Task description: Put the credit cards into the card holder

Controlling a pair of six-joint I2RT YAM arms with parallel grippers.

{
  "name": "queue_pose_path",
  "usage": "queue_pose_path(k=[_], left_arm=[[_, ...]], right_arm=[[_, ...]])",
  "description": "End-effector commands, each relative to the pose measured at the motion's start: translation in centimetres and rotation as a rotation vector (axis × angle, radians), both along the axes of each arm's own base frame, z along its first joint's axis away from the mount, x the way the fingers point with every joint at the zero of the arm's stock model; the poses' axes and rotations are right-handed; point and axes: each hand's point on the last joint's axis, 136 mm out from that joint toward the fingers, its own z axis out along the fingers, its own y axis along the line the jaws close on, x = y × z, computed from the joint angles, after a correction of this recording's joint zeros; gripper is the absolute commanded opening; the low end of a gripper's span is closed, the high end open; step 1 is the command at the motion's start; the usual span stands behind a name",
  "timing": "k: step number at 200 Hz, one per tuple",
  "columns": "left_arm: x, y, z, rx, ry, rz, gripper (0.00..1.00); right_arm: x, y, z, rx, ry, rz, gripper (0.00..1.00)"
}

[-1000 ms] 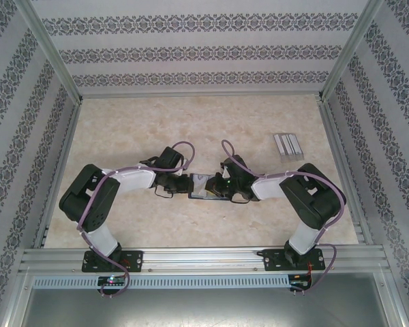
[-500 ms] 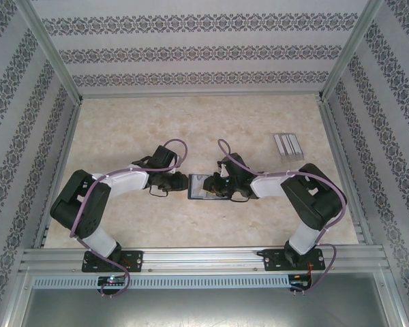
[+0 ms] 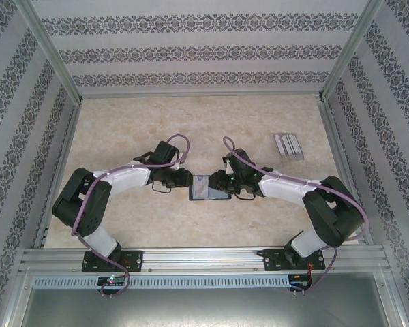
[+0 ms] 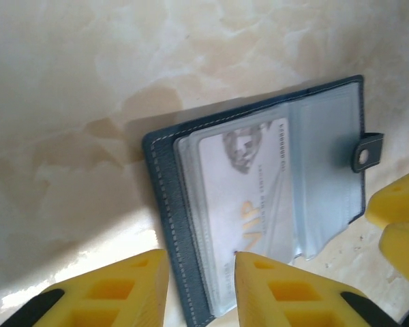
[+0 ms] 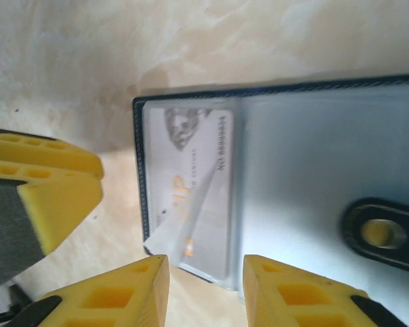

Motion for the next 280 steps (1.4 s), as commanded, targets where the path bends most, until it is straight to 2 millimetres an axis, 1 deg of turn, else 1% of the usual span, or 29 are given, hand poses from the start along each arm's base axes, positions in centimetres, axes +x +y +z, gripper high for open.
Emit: queue_pose_path(k=[1,21,30,44,56,66,81,91,103,113,132,144,156,166,176,200,209,219,236,249,263,280], left_arm=[[-0.3,-1.3,0.2,-0.009,0.018,-0.051,0.3],[-0.4,-1.6,-0.1,-0.005,0.012,-0.055,0.25],[-0.4,-1.8,-0.1,-0.011,0.014,-0.057,0.24],[-0.4,-2.1,0.1,-0.018,0.021,-0.066,0.24],[-0.8,-3.0,0.1,-0.018,0.023,-0.104,0.24],[-1.5,-3.8,-0.3,0.001,0.038,-0.148,0.22],[-2.3,-4.7,-0.6,0.016,0.049,-0.199,0.2],[-2.5,-5.2,-0.5,0.01,0.05,-0.215,0.2],[-2.8,-5.8,-0.3,-0.003,0.046,-0.232,0.2],[-3.0,-6.4,-0.1,-0.01,0.045,-0.25,0.2],[-3.4,-7.1,-0.3,-0.006,0.054,-0.275,0.2],[-3.5,-7.3,-0.5,-0.006,0.062,-0.279,0.19],[-3.5,-7.4,-0.7,-0.013,0.061,-0.28,0.19],[-3.5,-7.4,-0.9,-0.012,0.067,-0.28,0.19],[-3.6,-7.4,-1.0,-0.009,0.075,-0.281,0.19],[-3.4,-7.0,0.1,0.007,0.043,-0.263,0.21],[-3.2,-6.4,0.8,0.03,0.024,-0.247,0.24],[-2.8,-5.3,1.4,0.078,-0.001,-0.212,0.3],[-2.3,-3.6,1.9,0.144,-0.023,-0.154,0.34],[-2.3,-3.2,1.6,0.156,-0.004,-0.147,0.35],[-2.1,-2.9,0.8,0.195,0.021,-0.144,0.35],[-2.1,-3.1,-0.3,0.203,0.051,-0.152,0.35]], right_arm=[[0.7,-2.3,1.5,-0.135,-0.075,0.027,0.35],[0.8,-2.5,1.9,-0.16,-0.089,0.038,0.36],[1.0,-3.3,1.9,-0.191,-0.096,0.025,0.36],[1.5,-5.3,2.4,-0.261,-0.121,-0.009,0.37],[1.9,-7.0,2.9,-0.31,-0.152,-0.028,0.38],[2.3,-8.6,3.5,-0.349,-0.178,-0.042,0.39],[2.8,-10.9,4.4,-0.388,-0.203,-0.066,0.41],[3.0,-11.9,5.1,-0.382,-0.218,-0.081,0.41],[3.1,-12.1,5.9,-0.355,-0.242,-0.084,0.41],[3.0,-12.0,6.1,-0.346,-0.248,-0.081,0.41],[2.6,-11.7,5.3,-0.324,-0.213,-0.063,0.42],[2.6,-12.1,4.8,-0.33,-0.194,-0.066,0.42],[2.7,-12.4,4.6,-0.332,-0.192,-0.071,0.42],[2.7,-12.1,4.5,-0.315,-0.184,-0.063,0.42],[2.6,-11.4,4.3,-0.287,-0.166,-0.05,0.42],[2.0,-9.9,3.4,-0.263,-0.133,-0.01,0.43],[1.5,-9.3,3.0,-0.251,-0.118,0.002,0.43],[0.9,-8.5,2.6,-0.24,-0.101,0.013,0.43],[-0.2,-6.8,2.0,-0.226,-0.072,0.036,0.44],[-0.8,-5.4,1.2,-0.216,-0.051,0.05,0.46],[-1.3,-4.1,0.3,-0.187,-0.014,0.052,0.46],[-1.8,-2.7,-0.6,-0.136,0.028,0.058,0.46]])
